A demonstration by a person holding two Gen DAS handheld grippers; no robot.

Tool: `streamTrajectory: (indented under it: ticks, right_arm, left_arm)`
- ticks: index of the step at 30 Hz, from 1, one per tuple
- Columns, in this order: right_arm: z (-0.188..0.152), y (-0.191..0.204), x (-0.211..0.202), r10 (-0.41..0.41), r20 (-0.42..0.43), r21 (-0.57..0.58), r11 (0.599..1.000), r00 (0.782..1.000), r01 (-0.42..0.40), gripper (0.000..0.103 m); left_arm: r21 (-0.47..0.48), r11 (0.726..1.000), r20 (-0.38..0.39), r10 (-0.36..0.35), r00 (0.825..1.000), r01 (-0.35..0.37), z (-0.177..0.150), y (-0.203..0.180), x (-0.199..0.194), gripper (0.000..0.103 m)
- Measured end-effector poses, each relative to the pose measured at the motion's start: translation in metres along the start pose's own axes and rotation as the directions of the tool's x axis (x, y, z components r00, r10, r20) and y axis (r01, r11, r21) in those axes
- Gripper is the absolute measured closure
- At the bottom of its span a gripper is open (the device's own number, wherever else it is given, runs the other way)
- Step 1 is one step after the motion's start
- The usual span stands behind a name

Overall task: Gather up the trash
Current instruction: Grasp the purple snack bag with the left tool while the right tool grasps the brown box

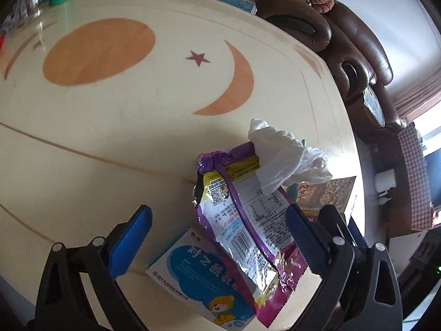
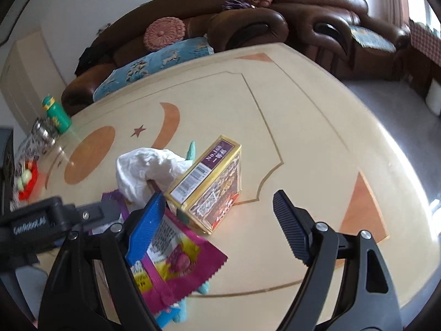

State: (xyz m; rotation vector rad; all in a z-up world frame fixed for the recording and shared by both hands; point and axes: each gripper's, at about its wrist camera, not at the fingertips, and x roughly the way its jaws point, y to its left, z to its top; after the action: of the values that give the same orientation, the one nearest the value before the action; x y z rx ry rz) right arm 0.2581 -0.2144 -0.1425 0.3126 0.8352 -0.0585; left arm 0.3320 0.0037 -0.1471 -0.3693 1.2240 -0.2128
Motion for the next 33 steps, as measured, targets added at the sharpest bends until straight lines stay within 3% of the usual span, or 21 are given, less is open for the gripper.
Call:
streamTrajectory:
  ticks: [3, 8, 9, 11, 15, 20, 26, 33]
  right_arm:
    - [0.0, -0.002, 0.008, -0.002, -0.003, 0.041, 0.999, 1.0, 0.002, 0.024]
    - [-0.001, -0.006, 0.014, -0.02, 0.024, 0.094, 0.995, 1.0, 0.017, 0.024]
    - [-0.001, -0.006, 0.014, -0.023, 0.026, 0.098, 0.995, 0.999, 0.021, 0.027]
    - [-0.001, -0.007, 0.016, -0.016, 0.026, 0.102, 0.995, 1.0, 0.013, 0.045]
    - [-0.003, -0.006, 0.019, -0.016, 0.02, 0.093, 0.996, 1.0, 0.015, 0.057]
    - [-0.005, -0.011, 0.016, 0.002, 0.023, 0.068, 0.998, 1.0, -0.003, 0.075]
    - [-0.006, -0.012, 0.011, 0.007, 0.026, 0.023, 1.0, 1.0, -0.008, 0.077]
    - [-0.003, -0.016, -0.003, -0.034, 0.069, -0.033, 0.999, 0.997, 0.036, 0.079]
  left_arm:
    - [-0.021, 0.999, -0.015, -0.031, 0.999, 0.031, 0.001, 0.005, 0.005, 0.013]
    - [-0.039, 0.999, -0.022, -0.026, 0.999, 0.025, 0.003, 0.007, 0.01, 0.019]
    - [-0.041, 0.999, -0.025, -0.03, 0.999, 0.029, 0.003, 0.007, 0.01, 0.019]
    - [-0.039, 0.999, -0.027, -0.037, 0.999, 0.036, 0.002, 0.004, 0.011, 0.019]
    - [-0.042, 0.998, -0.031, -0.043, 0.999, 0.041, 0.001, 0.001, 0.014, 0.02]
    - [-0.048, 0.998, -0.053, -0.048, 0.997, 0.045, 0.003, -0.002, 0.02, 0.027]
    - [-0.045, 0.998, -0.061, -0.033, 0.998, 0.03, 0.001, -0.009, 0.024, 0.037]
    - [-0.036, 0.999, -0.069, 0.0, 0.998, -0.003, 0.001, -0.017, 0.027, 0.06]
